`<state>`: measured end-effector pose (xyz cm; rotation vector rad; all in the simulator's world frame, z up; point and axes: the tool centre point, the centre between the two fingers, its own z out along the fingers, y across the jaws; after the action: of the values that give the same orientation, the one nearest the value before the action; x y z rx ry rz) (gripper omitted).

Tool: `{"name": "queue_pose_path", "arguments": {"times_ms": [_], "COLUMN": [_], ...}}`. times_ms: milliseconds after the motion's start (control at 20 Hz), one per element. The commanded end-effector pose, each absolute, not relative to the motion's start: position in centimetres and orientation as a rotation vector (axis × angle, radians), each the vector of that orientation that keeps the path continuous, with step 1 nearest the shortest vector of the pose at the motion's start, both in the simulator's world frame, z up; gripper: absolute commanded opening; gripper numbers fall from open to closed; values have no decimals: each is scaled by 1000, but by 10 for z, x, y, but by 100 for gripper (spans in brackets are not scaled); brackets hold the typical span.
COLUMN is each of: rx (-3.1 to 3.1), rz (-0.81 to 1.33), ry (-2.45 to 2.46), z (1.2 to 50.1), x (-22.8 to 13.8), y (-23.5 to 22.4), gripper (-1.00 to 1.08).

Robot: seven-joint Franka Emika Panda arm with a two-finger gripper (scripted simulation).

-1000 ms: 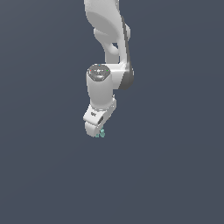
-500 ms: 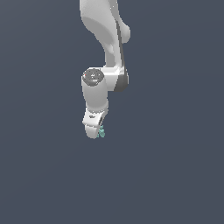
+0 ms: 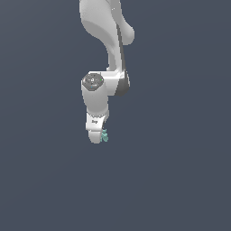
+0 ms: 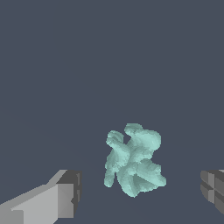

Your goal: Pick up the object and move it to a goal position.

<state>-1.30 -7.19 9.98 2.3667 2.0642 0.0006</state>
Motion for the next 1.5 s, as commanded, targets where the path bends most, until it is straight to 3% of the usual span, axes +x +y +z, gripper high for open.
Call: {"name": "queue_pose_path", "arguments": {"times_ms": [0,1050,1100,1450], "rx": [2349,2343,2343,2343], "rz": [0,0,0,0], "ry": [2085,2093,2093,2093], "z": [99,48,48,48], "x": [-14,-14,-14,-14], "y": [-73,-73,-73,-73], "gripper": [100,100,-100,-100]}}
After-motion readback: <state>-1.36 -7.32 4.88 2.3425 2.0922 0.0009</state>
